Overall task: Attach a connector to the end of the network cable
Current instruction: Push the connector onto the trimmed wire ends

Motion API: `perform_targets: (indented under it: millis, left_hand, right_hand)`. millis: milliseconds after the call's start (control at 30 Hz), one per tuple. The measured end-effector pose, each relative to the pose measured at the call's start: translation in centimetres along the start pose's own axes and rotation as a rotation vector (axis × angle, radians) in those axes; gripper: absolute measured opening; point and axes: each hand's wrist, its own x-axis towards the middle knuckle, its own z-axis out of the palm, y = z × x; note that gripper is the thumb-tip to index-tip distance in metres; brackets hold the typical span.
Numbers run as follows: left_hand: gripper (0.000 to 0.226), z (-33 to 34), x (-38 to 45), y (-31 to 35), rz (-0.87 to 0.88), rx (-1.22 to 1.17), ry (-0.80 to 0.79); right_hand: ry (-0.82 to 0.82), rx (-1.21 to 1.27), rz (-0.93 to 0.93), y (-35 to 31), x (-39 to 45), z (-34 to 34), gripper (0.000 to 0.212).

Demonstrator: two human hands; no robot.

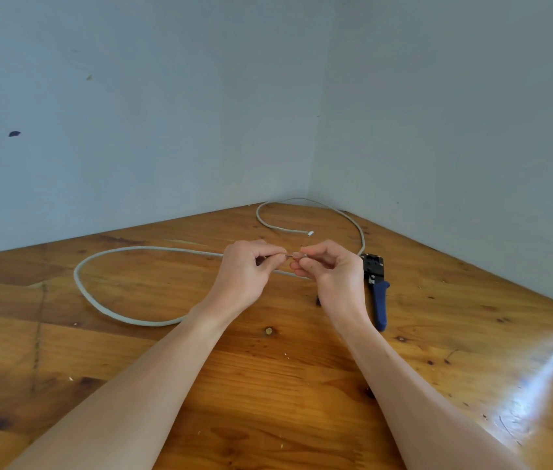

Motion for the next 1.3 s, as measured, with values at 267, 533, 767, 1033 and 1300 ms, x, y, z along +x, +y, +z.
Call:
perform_targets:
  millis: [267,533,767,1033,1300]
  left_hand:
    - [0.017,-0.03,-0.16,0.15,0.032,0.075,0.011]
    - [0.007,-0.14,-0.16,0.50,0.012,0.106,0.023]
    - [0.011,-0.38,0.00,0.56,-0.019,0.183,-0.015]
    - [0.018,-0.55,0.14,0.57,0.021,0.300,-0.073]
    - [0.022,-0.50,0.16,0.51,0.015,0.310,-0.096]
  right_hand:
    - [0.003,0.048,0.012,0.30,0.13,0.08,0.019]
    - [-0.041,0.046,0.045,0.52,0.38,0.07,0.023]
    - [-0.085,0.050,0.049,0.21,0.34,0.03,0.017]
    - [-0.092,0.234,0.213,0.18,0.08,0.03,0.014]
    - [-0.099,0.278,0.257,0.47,0.12,0.01,0.011]
